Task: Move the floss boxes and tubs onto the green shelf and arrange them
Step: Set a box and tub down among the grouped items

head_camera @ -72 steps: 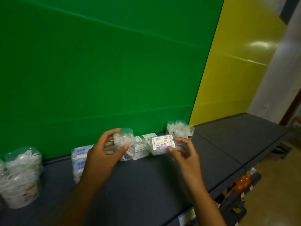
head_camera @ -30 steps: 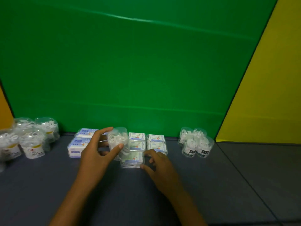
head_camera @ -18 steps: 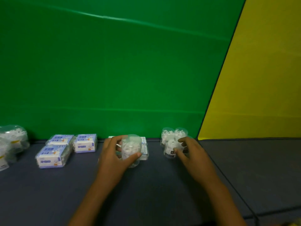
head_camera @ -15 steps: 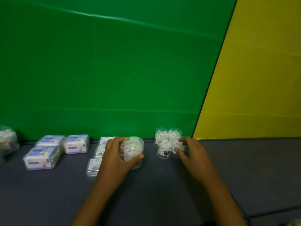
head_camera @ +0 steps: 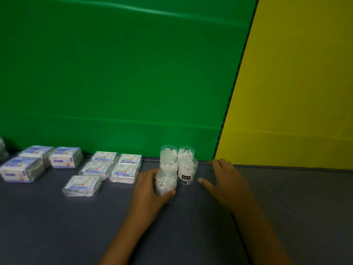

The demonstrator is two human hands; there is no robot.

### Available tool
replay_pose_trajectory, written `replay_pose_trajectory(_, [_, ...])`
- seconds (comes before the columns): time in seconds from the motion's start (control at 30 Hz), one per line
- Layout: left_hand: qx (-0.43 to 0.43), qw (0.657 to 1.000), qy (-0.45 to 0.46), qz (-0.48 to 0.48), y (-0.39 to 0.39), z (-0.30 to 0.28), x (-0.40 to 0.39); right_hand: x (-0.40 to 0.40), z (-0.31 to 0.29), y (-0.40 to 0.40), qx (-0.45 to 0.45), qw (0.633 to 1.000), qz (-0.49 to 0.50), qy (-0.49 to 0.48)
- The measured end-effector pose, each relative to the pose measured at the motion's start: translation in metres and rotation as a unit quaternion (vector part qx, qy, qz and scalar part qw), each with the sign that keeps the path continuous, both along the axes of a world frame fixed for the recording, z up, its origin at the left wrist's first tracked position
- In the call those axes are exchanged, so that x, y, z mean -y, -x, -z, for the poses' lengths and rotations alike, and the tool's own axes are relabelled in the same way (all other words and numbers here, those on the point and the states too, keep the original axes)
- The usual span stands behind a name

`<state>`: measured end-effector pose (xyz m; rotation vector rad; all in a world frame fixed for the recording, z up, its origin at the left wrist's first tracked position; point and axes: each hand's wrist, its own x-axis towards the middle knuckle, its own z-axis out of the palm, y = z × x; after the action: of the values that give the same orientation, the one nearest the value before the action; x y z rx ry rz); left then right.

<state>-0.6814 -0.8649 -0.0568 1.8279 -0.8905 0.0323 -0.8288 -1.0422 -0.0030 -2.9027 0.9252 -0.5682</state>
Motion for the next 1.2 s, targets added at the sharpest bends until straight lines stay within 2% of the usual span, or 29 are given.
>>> replay_pose_trajectory(0.33, [-0.009, 1.0, -0.009, -0.028, 0.017, -0.005, 0.009, 0.014, 0.005, 0.006, 0.031, 0.997, -0.053, -0.035])
replay_pose_trajectory(0.57, [0.018, 0.997, -0.074, -0.033, 0.008, -0.03, -0.024, -0.004, -0.016, 0.0, 0.032, 0.997, -0.076, -0.006])
replay_pose_trajectory(0.77, [0.111, 0.977, -0.162, -0.079, -0.019, -0.07, -0.097, -0.047, -0.04, -0.022, 0.046, 0.992, -0.115, 0.013])
replay_pose_trajectory(0.93, [0.2, 0.941, -0.222, -0.158, -0.041, -0.094, -0.17, -0.107, -0.05, -0.053, 0.043, 0.986, -0.158, 0.02])
replay_pose_trajectory(1.2, [0.225, 0.891, -0.301, -0.254, -0.061, -0.103, -0.317, -0.24, -0.061, -0.114, 0.045, 0.967, -0.251, 0.031])
